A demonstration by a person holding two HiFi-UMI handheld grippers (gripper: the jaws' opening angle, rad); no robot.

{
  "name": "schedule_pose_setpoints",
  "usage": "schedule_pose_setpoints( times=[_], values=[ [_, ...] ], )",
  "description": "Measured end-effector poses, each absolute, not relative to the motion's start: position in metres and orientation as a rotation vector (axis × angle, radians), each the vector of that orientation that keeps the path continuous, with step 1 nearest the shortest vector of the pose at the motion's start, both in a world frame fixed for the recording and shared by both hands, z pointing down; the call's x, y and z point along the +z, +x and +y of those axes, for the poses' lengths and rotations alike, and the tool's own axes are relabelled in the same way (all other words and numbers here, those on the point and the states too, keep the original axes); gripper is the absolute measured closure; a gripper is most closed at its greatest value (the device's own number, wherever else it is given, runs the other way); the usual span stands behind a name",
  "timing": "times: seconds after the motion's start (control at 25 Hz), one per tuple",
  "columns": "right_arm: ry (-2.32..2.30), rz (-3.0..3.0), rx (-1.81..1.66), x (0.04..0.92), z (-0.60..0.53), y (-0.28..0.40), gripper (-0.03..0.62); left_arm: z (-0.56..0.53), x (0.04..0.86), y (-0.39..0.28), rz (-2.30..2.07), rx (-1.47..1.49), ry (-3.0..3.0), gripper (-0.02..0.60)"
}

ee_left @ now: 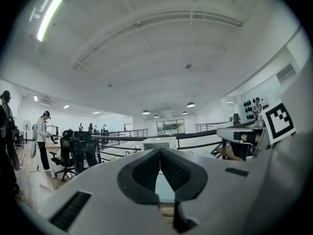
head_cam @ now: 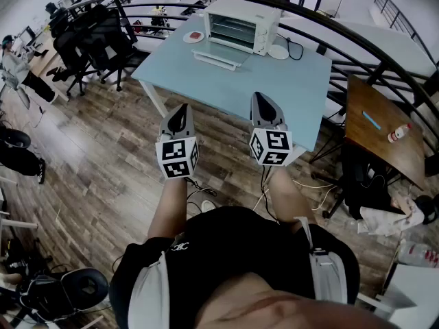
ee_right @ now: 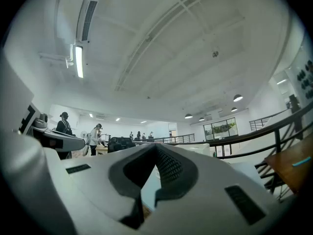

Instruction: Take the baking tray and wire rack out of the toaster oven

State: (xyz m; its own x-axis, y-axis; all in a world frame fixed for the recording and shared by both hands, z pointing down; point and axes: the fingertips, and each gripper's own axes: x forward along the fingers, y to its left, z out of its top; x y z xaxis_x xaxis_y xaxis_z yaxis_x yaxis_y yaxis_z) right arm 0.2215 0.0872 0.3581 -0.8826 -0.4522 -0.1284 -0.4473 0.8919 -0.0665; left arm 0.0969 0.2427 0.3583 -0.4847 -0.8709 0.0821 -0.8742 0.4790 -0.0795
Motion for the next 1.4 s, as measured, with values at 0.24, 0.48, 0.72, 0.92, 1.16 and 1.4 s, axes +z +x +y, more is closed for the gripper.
schedule_pose_setpoints(
  times=[0.24, 0.48, 0.72, 0.92, 1.16, 1.4],
  values=[
    [-0.701, 2.928, -0.052, 0.361, 0.089, 0.219, 0.594, 0.244, 0.362, 0.094, -2.668, 0.163, 1.571, 0.566],
    [-0.722, 2.938, -0.04, 0.362, 0.087, 0.2, 0.594, 0.241, 0.363, 0.075, -2.657, 0.151, 1.579, 0.566],
    [-0.76, 2.937, -0.048, 0.368, 0.088, 0.177, 0.595, 0.238, 0.369, 0.049, -2.637, 0.143, 1.606, 0.566],
    [-0.794, 2.935, -0.188, 0.375, 0.09, 0.158, 0.595, 0.24, 0.373, 0.029, -2.602, 0.141, 1.658, 0.566],
    [-0.832, 2.928, -0.177, 0.38, 0.104, 0.146, 0.595, 0.252, 0.383, 0.016, -2.574, 0.135, 1.689, 0.566],
    [-0.823, 2.927, -0.13, 0.377, 0.109, 0.13, 0.595, 0.258, 0.38, -0.003, -2.592, 0.111, 1.675, 0.566]
  ],
)
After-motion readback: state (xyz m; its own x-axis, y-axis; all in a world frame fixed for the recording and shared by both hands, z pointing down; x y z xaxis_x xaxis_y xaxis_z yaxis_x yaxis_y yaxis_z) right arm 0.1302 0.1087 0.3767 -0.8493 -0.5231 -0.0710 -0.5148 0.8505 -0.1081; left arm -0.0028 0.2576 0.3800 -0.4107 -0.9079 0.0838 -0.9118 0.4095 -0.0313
